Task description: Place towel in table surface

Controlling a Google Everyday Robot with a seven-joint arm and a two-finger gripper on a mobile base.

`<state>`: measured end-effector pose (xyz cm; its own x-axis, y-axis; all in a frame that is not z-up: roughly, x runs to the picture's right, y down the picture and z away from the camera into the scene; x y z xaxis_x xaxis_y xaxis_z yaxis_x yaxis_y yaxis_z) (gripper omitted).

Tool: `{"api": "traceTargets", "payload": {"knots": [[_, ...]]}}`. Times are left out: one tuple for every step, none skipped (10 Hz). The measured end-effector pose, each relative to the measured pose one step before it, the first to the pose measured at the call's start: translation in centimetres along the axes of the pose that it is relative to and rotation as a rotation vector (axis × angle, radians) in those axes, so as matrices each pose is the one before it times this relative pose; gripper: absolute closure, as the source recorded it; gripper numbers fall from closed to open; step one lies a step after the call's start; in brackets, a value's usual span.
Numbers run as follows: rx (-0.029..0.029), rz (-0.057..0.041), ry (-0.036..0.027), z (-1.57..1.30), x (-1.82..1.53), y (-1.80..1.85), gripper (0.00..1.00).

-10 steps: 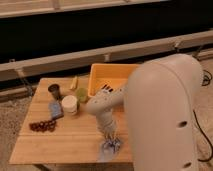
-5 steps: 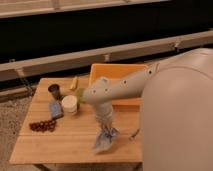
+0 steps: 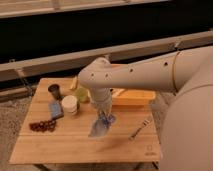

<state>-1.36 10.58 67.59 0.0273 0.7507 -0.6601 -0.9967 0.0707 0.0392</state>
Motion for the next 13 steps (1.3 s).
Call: {"api": "traceTargets", "payload": {"knots": [[-0.01859, -0.01521, -0.01397, -1.286, -0.385, 0.032, 1.0], [-0.01535, -0.01274, -0.0062, -0.656, -0.216, -0.011, 1.0], [-0.01334, -0.01007, -0.00418, -0.396, -0.115, -0.115, 1.0], [-0.02401, -0.0066, -0.00429, -0.32, -0.116, 0.043, 1.0], [-0.02257, -0.00919, -0.00129, -0.157, -0.065, 0.092, 0.96], [-0.0204, -0.01364, 0.00016, -0.091, -0.035, 0.188, 0.87], [-0.01512, -0.01456, -0.00066, -0.065, -0.027, 0.276, 0.78], [-0.01512, -0.01304, -0.0002, -0.118, -0.011, 0.247, 0.68], [-0.0181, -0.01237, -0.00028, -0.18, -0.032, 0.187, 0.57], [-0.01949, -0.01456, 0.00273, -0.121, 0.043, 0.258, 0.48], [-0.0232, -0.02305, 0.00321, -0.002, 0.175, 0.532, 0.35], [-0.01232, -0.015, 0.00396, 0.163, 0.168, 0.494, 0.27], [-0.01298, -0.0153, 0.0023, 0.232, 0.094, 0.63, 0.21]]}}
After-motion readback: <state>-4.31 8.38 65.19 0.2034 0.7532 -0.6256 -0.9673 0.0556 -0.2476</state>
